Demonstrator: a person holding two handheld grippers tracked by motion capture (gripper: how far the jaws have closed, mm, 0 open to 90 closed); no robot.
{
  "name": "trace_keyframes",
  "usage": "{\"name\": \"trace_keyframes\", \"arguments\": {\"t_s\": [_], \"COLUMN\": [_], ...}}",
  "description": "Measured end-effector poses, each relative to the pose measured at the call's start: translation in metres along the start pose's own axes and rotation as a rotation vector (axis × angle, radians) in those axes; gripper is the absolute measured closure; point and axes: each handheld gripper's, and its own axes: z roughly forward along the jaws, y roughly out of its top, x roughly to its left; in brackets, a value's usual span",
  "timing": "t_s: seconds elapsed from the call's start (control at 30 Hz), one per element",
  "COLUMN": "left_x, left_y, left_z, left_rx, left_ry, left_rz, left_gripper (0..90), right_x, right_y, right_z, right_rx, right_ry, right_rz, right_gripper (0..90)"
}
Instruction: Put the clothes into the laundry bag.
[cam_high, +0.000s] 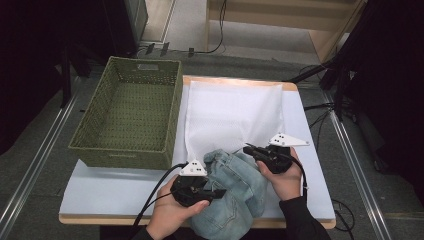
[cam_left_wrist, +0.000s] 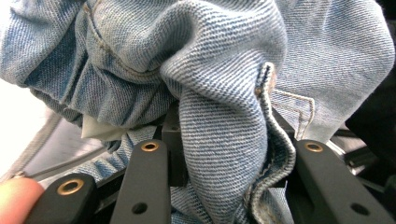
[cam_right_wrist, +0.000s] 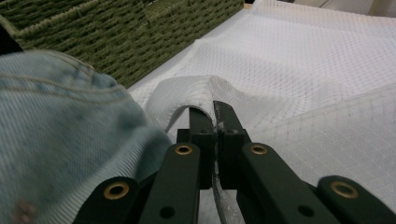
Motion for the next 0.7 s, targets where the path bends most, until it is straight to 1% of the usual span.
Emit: {"name": "trace_keyframes", "arguments": {"t_s": [0.03,0.1,0.13,0.27,0.33,0.43,0.5,0.53,0.57,0.63,0.7], "left_x": [0.000,-0.002,-0.003,-0.011,-0.012,-0.010,-0.006,-0.005,-0.005,-0.004,-0.001], "left_y": [0.001,0.003,0.004,0.009,0.011,0.012,0.014,0.014,0.014,0.016,0.017], "left_z": [0.001,0.005,0.007,0.019,0.025,0.030,0.033,0.033,0.034,0.034,0.031], "left_rx": [0.021,0.038,0.046,0.099,0.119,0.130,0.144,0.150,0.153,0.154,0.137], "left_ry": [-0.008,-0.019,-0.022,-0.064,-0.080,-0.097,-0.119,-0.128,-0.128,-0.124,-0.117], "left_rz": [0.018,0.029,0.038,0.102,0.115,0.106,0.074,0.075,0.077,0.079,0.060], "left_gripper": [62.9,62.8,62.7,62.1,61.9,61.7,61.7,61.7,61.6,61.6,61.5], "right_x": [0.001,0.003,0.004,0.003,0.004,0.006,0.007,0.008,0.008,0.009,0.010], "right_y": [0.001,0.003,0.003,0.005,0.006,0.008,0.009,0.010,0.011,0.012,0.013], "right_z": [0.000,-0.001,0.000,0.000,0.000,-0.002,-0.005,-0.007,-0.009,-0.011,-0.013], "right_rx": [-0.004,-0.014,-0.020,-0.038,-0.039,-0.051,-0.073,-0.088,-0.103,-0.119,-0.115], "right_ry": [0.002,0.008,0.010,0.022,0.026,0.041,0.046,0.054,0.064,0.068,0.072], "right_rz": [-0.006,-0.010,-0.004,0.016,0.009,-0.006,-0.026,-0.023,-0.020,-0.026,-0.037], "right_gripper": [88.9,88.9,88.8,88.8,88.9,88.9,88.9,88.9,88.9,88.9,88.9]}}
